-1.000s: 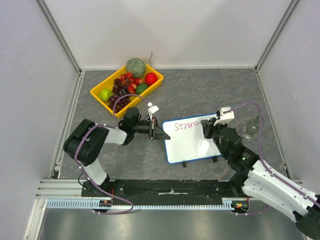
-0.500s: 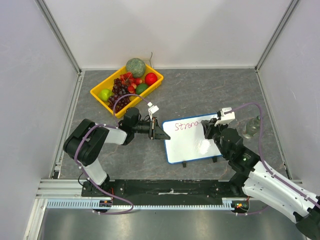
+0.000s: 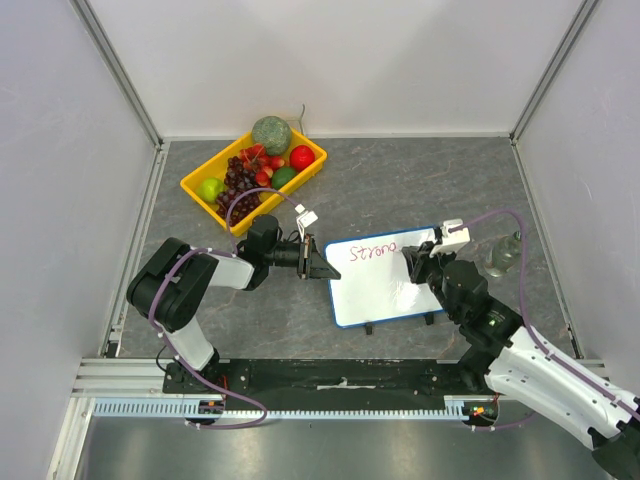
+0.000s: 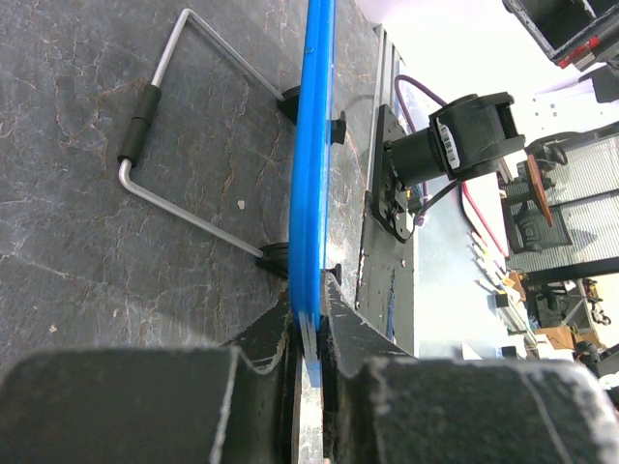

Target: Write a sentence on the whiteboard

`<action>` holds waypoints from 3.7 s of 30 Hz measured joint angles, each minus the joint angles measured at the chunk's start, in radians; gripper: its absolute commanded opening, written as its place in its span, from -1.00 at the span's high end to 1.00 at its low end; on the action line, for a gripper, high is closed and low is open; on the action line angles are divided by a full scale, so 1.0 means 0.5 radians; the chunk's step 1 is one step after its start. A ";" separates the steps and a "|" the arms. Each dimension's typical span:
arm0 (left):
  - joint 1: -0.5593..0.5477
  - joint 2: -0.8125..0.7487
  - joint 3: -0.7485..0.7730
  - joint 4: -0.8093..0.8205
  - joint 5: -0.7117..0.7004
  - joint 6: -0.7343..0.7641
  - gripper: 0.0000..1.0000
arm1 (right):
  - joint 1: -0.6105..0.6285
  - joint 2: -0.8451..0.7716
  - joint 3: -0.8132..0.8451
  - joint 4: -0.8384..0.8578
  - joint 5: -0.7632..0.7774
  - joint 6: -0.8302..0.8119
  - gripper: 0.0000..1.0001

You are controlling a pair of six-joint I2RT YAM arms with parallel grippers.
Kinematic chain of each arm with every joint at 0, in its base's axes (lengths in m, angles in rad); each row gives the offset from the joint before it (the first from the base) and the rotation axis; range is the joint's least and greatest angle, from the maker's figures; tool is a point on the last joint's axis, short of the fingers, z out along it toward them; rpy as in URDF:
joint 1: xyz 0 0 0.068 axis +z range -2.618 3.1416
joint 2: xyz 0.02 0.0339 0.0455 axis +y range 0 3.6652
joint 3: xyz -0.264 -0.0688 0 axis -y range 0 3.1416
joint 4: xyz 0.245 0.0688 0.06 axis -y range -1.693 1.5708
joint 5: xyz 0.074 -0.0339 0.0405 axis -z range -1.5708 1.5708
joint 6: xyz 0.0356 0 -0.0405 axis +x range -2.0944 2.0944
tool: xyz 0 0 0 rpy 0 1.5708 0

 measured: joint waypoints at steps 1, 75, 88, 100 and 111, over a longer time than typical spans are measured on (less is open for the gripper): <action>0.000 0.000 0.000 0.000 -0.001 0.000 0.96 | 0.000 -0.005 -0.006 0.000 -0.006 0.002 1.00; 0.107 -0.174 -0.103 -0.227 0.019 0.162 0.96 | -1.050 0.186 0.130 0.146 -1.604 0.228 1.00; 0.111 -0.185 -0.109 -0.232 0.018 0.171 0.96 | -1.269 0.137 0.172 0.076 -1.859 0.166 1.00; 0.111 -0.185 -0.110 -0.227 0.019 0.170 0.96 | -1.203 -0.022 0.203 -0.209 -1.615 -0.011 1.00; 0.111 -0.182 -0.110 -0.224 0.021 0.170 0.96 | -0.847 -0.096 0.211 -0.341 -1.214 -0.099 1.00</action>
